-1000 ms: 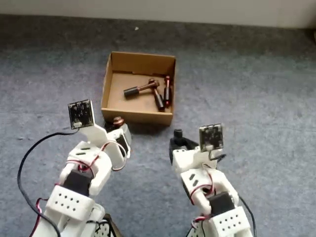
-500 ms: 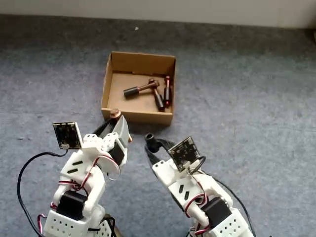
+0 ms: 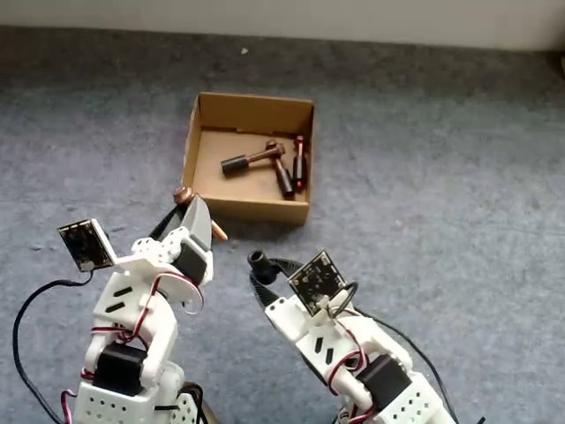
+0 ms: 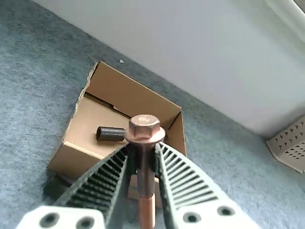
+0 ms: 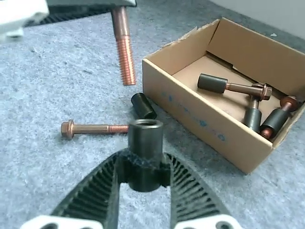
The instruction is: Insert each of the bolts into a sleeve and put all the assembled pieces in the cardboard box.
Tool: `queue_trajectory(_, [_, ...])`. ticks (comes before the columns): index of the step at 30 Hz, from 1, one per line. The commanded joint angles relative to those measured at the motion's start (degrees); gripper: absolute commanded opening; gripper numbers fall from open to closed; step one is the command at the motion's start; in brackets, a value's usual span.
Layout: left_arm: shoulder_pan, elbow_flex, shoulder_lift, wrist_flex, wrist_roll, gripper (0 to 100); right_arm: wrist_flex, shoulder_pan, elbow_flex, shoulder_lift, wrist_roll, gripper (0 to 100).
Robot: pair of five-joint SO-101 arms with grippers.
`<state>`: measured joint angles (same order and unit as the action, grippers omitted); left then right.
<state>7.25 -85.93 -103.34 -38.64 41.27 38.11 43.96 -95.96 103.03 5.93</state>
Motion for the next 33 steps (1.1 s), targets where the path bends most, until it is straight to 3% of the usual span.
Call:
queue_trajectory(1, [-0.6, 3.5, -0.8, 1.1, 1.1, 1, 0.1, 2.3, -8.6, 0.1, 0.7, 0.5])
queue_trajectory(11, [7.1, 10.5, -0.8, -11.2, 4.9, 1, 0.1, 3.6, -8.6, 0.1, 0.4, 0.5])
queue_trajectory(18, [8.1, 10.4, -0.8, -12.0, 4.8, 1, 0.1, 3.6, -8.6, 0.6, 0.4, 0.5])
queue_trajectory(28, [15.1, 8.2, -0.8, -13.2, 4.4, 1, 0.1, 3.5, -8.6, 0.7, 0.3, 0.5])
queue_trajectory(33, [15.2, 6.1, -0.8, -13.4, -0.7, 1, -0.1, 3.3, -8.6, 0.7, 0.3, 0.5])
